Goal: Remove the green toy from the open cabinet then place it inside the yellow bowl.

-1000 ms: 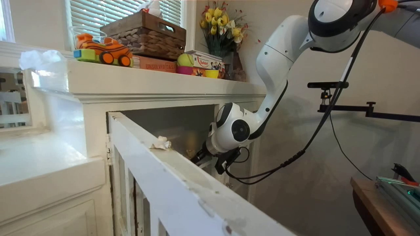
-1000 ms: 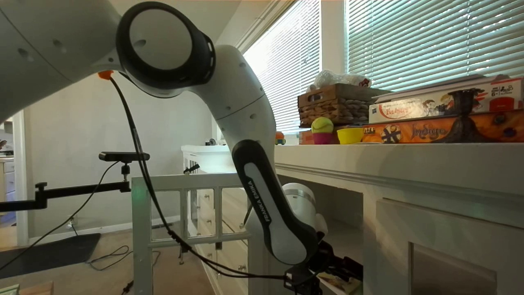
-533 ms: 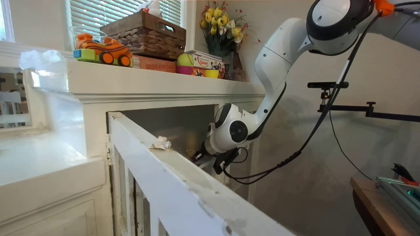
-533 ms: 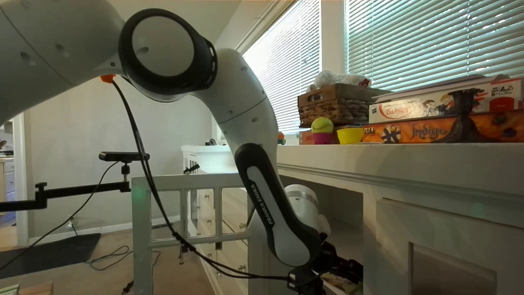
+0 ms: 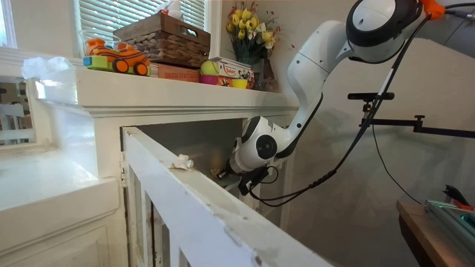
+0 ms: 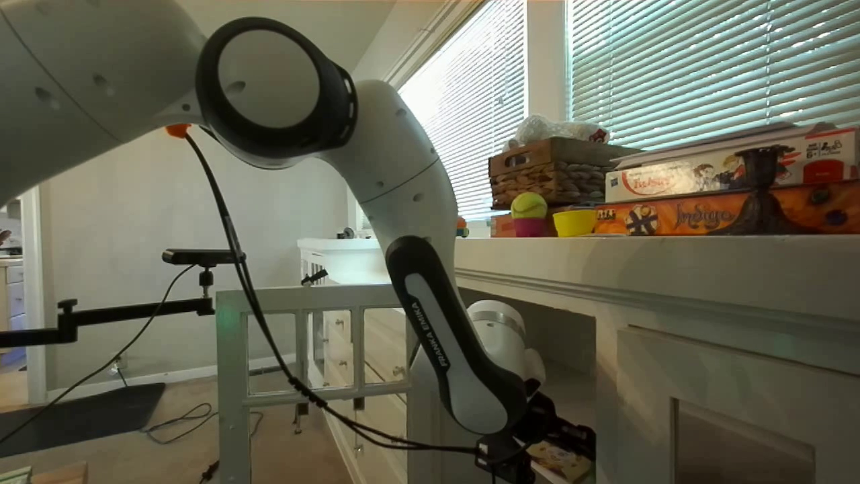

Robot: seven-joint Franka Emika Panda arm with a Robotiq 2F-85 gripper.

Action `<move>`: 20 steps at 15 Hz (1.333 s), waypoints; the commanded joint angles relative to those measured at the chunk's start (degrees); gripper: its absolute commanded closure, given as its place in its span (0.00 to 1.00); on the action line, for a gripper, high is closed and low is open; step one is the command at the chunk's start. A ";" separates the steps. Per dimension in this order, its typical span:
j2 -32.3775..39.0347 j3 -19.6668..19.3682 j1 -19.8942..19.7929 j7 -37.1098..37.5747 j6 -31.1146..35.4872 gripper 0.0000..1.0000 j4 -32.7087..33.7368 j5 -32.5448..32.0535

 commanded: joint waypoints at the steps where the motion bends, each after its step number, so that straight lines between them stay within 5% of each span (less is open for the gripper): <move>1: -3.12 -0.96 1.62 -5.83 0.28 1.00 -3.44 10.46; 7: -7.16 -1.65 3.69 -16.11 0.33 1.00 -8.19 26.00; 13: -11.95 -2.08 5.10 -21.07 1.86 1.00 -12.79 32.80; 20: -23.29 0.66 1.94 -30.38 16.51 1.00 -25.48 39.30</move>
